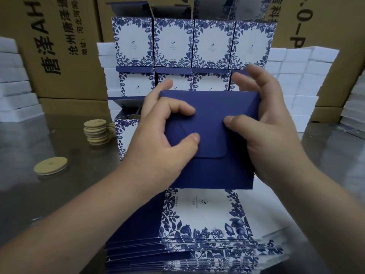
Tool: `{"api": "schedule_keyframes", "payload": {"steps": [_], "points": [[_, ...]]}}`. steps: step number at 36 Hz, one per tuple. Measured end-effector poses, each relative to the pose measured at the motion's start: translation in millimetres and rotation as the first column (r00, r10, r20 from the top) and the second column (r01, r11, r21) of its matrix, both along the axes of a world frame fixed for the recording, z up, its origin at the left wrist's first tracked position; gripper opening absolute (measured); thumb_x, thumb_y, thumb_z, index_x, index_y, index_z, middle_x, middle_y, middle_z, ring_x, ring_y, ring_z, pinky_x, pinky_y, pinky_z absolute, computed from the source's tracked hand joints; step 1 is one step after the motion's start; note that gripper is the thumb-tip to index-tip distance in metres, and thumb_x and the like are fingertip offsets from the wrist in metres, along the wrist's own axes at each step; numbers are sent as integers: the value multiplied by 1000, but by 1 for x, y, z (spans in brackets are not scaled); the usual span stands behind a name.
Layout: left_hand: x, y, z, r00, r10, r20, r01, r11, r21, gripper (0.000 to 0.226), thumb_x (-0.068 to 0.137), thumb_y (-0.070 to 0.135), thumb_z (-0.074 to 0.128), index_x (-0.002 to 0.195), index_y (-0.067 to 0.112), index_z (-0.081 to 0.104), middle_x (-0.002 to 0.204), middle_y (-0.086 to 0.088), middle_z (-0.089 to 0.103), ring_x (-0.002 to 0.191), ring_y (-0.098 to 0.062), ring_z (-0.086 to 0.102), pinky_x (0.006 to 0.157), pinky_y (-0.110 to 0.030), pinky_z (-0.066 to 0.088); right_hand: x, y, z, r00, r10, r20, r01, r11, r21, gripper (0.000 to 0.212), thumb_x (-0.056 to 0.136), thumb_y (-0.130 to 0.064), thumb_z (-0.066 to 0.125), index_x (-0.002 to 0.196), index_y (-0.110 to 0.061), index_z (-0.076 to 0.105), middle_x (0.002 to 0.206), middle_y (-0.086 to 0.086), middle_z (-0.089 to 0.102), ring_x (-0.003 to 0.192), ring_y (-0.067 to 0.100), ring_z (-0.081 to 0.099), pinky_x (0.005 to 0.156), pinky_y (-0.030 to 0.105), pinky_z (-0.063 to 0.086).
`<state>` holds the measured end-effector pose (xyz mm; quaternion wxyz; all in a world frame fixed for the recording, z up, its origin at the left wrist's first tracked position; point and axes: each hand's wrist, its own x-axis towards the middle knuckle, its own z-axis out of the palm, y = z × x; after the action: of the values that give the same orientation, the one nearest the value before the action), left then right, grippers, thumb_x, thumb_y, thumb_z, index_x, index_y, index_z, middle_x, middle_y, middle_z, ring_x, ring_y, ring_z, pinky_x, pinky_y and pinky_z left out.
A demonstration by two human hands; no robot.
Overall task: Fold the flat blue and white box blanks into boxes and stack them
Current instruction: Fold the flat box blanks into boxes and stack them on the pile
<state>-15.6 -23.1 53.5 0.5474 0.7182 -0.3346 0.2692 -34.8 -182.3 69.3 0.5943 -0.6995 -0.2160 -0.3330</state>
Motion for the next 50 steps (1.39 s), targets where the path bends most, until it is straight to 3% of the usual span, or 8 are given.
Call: {"api": "schedule_keyframes", "payload": {"steps": [4,8,11,16,19,24,34,50], "points": [[-2,1,1,1000,8,15,-9,999,35,43,70,22,59,103,45,42,137,30,22,124,22,24,101,-6,26,0,-1,1,999,-44,3,44,999,-29,59,67,-17,55,113,-52,39,125,-33,46,109,-11,52,80,18,46],[-4,0,2,999,45,-9,-44,997,56,68,72,28,59,123,53,22,143,24,25,133,5,26,112,-31,30,-3,0,0,997,-75,18,77,994,-73,52,67,-17,54,110,-45,44,114,-36,50,91,-10,59,71,17,50],[-4,0,2,996,79,-29,-76,995,69,81,73,32,59,139,44,14,146,24,22,134,8,23,112,-31,30,-4,1,0,995,-100,21,101,991,-83,47,68,-16,55,106,-42,46,103,-36,54,78,-5,61,66,21,54],[-2,-1,0,995,99,24,-100,991,90,79,79,26,65,134,45,13,146,24,21,135,7,20,113,-30,27,-6,4,2,992,-122,41,126,984,-126,35,70,-14,55,93,-38,44,119,-34,47,107,-16,50,81,18,49],[0,-1,-2,987,117,105,-129,986,107,78,84,14,67,125,50,13,136,31,18,132,9,18,109,-18,21,-8,5,3,987,-147,60,154,976,-151,34,71,-14,55,91,-39,43,117,-35,48,114,-10,48,91,31,49],[-2,-2,-2,973,166,160,-181,980,81,70,79,17,65,125,43,19,136,12,28,129,1,27,107,-18,23,-9,10,2,981,-155,113,171,974,-151,36,74,-10,55,92,-38,42,118,-30,48,129,6,43,104,47,39],[-4,-4,-3,933,266,242,-287,956,58,67,75,14,66,132,22,30,130,4,31,121,-2,31,101,-2,19,-10,10,0,960,-201,197,238,953,-189,38,77,-5,55,93,-36,38,119,-26,46,133,3,33,109,17,26],[-4,-4,-2,897,329,296,-348,937,15,66,73,8,68,131,5,38,128,0,32,119,-4,32,102,-3,20,-9,12,-3,943,-193,272,246,952,-180,43,78,-1,55,95,-36,37,119,-23,45,135,8,32,110,16,26]]}}
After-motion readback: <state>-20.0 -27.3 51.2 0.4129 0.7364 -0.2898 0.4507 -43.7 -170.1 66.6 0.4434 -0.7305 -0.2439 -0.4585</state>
